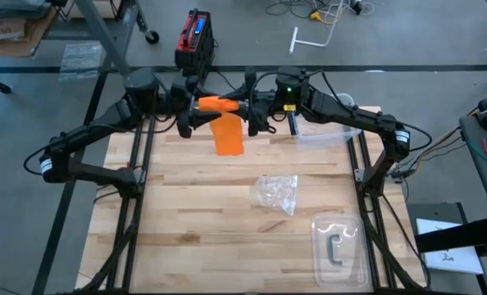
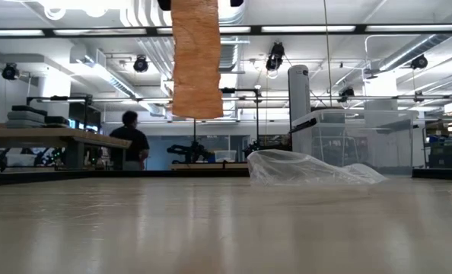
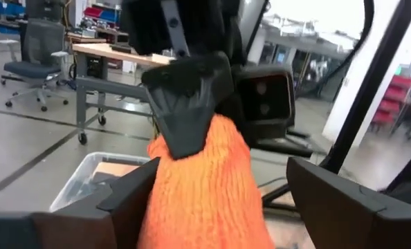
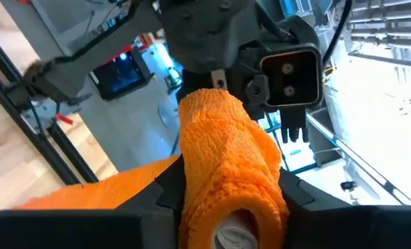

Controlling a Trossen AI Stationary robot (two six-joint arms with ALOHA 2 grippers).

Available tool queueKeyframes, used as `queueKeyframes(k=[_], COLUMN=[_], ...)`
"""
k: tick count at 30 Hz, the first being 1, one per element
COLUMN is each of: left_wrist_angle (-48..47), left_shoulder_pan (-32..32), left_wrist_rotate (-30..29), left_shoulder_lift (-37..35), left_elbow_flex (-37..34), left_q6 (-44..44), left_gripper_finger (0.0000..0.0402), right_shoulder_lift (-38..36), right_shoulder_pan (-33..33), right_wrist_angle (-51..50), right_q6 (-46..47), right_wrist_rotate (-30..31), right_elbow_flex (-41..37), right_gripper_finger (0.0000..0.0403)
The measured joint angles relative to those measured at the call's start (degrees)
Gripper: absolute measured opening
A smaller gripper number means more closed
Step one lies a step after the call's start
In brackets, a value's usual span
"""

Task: Roll bandage
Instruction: Roll the orange bandage

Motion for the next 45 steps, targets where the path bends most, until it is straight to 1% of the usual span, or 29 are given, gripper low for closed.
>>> queueKeyframes(k=[5,11,16,21,24,28,30,33,36,40,42,45], left_wrist_angle=[0.13,-0.56,0.01,0.04,0.39,1.32,2.45,4.35,4.11,3.01,2.98,2.84], left_shoulder_pan=[1.49,1.73,1.73,1.73,1.66,1.66,1.66,1.64,1.66,1.65,1.66,1.66], left_wrist_rotate=[0.25,1.13,1.16,1.1,-1.27,-2.85,-2.86,-3.05,-4.48,-6.58,-7.06,-7.09], left_shoulder_lift=[0.62,0.59,0.81,0.94,0.94,0.94,0.94,0.9,0.71,0.62,0.68,0.68], left_elbow_flex=[0.0,0.11,0.11,0.11,0.11,0.11,0.11,0.11,0.11,0.02,-0.02,-0.17], left_q6=[-7.2,-8.74,-7.49,-3.46,0.14,4.38,6.67,11.58,17.56,25.99,29.19,34.08], left_gripper_finger=[0.0265,0.0238,0.0224,0.0212,0.019,0.014,0.0114,0.0087,0.0078,0.0079,0.008,0.0081], right_shoulder_lift=[0.07,-0.02,-0.13,-0.13,-0.2,-0.2,-0.2,-0.2,-0.2,-0.32,-0.59,-1.01], right_shoulder_pan=[0.15,0.24,0.24,0.21,0.19,0.13,0.13,0.11,0.13,-0.35,-0.91,-2.16], right_wrist_angle=[-0.42,0.28,0.87,1.05,1.18,1.31,1.33,1.13,0.78,0.85,1.2,1.51], right_q6=[-2.63,-5.88,-6.02,-4.62,-1.86,7.95,15.33,27.07,37.9,49.35,54.6,59.6], right_wrist_rotate=[0.49,2.46,2.59,2.84,3.11,3.37,3.33,3.07,2.82,2.34,2.21,2.05], right_elbow_flex=[-0.11,0.11,0.13,0.16,0.26,0.28,0.33,0.35,0.35,0.33,0.31,0.33], right_gripper_finger=[0.0118,0.011,0.012,0.0124,0.0124,0.0142,0.0162,0.0204,0.025,0.0304,0.0321,0.033])
